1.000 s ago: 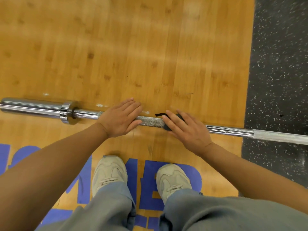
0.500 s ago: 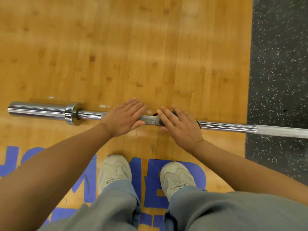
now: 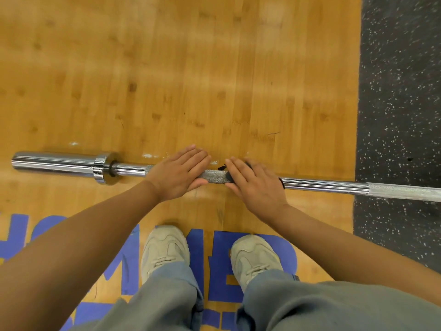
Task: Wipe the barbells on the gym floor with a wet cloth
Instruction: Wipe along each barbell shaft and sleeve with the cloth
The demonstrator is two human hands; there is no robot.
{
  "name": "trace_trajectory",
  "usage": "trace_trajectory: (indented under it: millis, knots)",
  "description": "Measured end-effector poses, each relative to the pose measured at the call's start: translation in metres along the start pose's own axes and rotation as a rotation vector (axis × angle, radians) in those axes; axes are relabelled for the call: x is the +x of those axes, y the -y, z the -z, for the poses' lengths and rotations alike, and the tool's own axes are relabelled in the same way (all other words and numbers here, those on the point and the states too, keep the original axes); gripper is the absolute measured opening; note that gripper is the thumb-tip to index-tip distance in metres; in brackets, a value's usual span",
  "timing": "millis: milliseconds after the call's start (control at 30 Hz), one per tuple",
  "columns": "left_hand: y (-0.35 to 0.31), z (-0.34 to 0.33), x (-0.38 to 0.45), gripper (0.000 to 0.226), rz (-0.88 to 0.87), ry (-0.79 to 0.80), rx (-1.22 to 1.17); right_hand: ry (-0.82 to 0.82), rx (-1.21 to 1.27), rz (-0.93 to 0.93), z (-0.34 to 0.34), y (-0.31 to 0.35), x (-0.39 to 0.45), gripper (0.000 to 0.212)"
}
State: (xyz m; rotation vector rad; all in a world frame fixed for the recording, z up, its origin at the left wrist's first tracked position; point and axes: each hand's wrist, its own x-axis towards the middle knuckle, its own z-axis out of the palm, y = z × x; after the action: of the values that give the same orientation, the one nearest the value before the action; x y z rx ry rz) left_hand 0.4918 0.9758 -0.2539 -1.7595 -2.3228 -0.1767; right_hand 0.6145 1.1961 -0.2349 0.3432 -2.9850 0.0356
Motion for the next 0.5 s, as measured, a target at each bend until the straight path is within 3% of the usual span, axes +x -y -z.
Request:
trace_trajectory:
  millis: [267,500]
  knots:
    - [0.001,0.0,0.0,0.059,0.023,0.049,0.008,-0.018,-0.035,0.134,0.015,-0.053,-0.036,0.048]
    - [-0.001,0.004,0.002,0.06,0.025,0.09,0.017,0.014,0.0,0.093,0.002,-0.006,0.007,0.054]
